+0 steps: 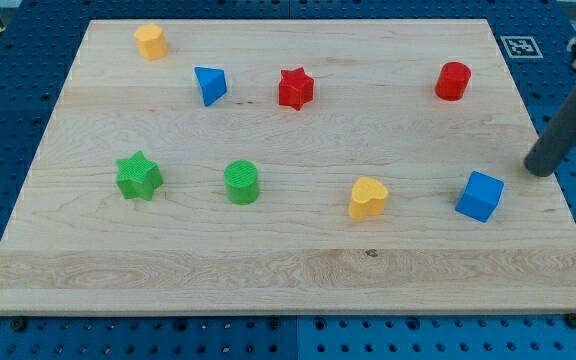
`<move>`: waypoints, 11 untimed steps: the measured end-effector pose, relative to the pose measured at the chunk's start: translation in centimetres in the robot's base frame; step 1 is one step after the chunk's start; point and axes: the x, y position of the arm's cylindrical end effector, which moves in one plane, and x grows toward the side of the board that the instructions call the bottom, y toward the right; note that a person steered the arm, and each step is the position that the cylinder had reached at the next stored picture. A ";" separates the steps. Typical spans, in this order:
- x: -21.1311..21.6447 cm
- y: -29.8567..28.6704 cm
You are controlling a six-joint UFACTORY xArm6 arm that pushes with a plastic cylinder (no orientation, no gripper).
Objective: Move the blue cube slightly left of the board
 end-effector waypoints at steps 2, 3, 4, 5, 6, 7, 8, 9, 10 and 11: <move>1.9 -3.2; 1.9 -3.2; 3.4 -4.3; 4.5 -5.4; 6.2 -7.2; 7.1 -8.4; 8.1 -8.4; 9.8 -8.6; 9.8 -9.7; 9.8 -10.7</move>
